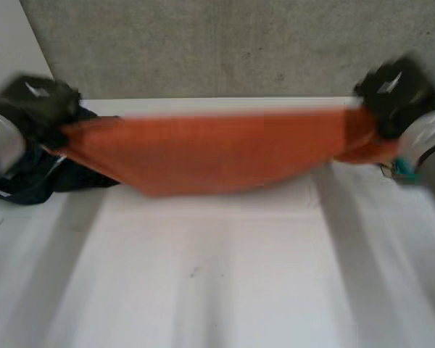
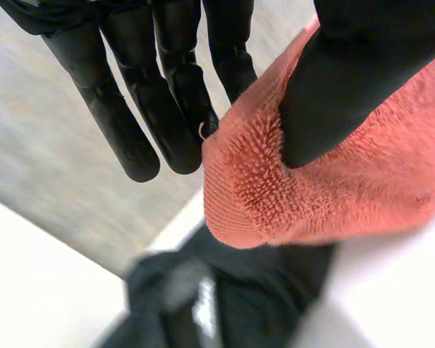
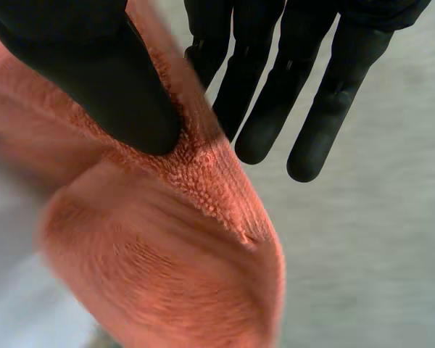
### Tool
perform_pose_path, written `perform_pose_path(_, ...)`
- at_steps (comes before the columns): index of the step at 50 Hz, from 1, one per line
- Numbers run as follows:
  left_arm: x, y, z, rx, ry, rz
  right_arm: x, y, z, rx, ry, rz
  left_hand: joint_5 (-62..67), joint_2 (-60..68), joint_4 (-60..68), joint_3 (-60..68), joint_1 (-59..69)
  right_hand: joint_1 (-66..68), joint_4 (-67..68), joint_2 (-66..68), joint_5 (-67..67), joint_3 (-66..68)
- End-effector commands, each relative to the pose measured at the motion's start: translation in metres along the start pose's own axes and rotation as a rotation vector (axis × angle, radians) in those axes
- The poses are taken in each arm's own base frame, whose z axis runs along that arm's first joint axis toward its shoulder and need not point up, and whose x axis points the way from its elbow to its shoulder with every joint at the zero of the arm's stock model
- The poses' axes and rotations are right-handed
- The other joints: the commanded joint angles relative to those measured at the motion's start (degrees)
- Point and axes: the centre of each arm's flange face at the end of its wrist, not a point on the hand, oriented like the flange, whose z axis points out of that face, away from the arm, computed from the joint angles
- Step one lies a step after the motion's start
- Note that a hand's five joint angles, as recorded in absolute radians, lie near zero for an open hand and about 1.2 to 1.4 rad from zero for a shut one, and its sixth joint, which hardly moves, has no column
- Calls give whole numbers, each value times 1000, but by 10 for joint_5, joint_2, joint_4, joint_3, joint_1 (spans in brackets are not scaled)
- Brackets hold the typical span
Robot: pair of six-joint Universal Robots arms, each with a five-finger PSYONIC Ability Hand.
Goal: Fold the laundry.
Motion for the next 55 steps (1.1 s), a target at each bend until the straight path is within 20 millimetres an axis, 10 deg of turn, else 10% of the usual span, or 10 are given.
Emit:
perform_pose_path(1, -46, -47, -48, 124, -120, -81, 66, -42, -22, 22, -2, 0, 139, 115, 113, 119, 127, 172, 113, 126, 123, 116)
perform_pose_path(9, -20, 5, -13, -136, 39, -134, 32, 2, 5, -159, -241, -83, 139, 115, 113, 119, 127, 172, 113, 126, 123, 116)
perform_pose_path(16, 10, 54, 69, -157, 58, -118, -27, 47, 52, -202, -320, -134, 139, 115, 113, 119, 127, 172, 113, 126, 123, 116)
perform_pose_path(24, -27, -1, 146, 323, -216, -91, 7, 32, 128, 3, 156, -85, 139, 115, 113, 119, 127, 172, 113, 126, 123, 116)
perform_pose_path(31, -76, -78, 136, 750, -425, -206, 77, -25, 139, 422, 549, 14, 139, 115, 113, 119, 127, 172, 113, 126, 123, 116)
perform_pose_path(34, -75, -83, 131, 773, -404, -225, 72, -29, 134, 485, 507, 17, 139, 115, 113, 119, 127, 172, 113, 126, 123, 116)
perform_pose_path(55, 10, 102, 104, 165, -209, -240, -92, 121, 102, -51, -141, 213, 139, 115, 113, 119, 127, 172, 113, 126, 123, 116)
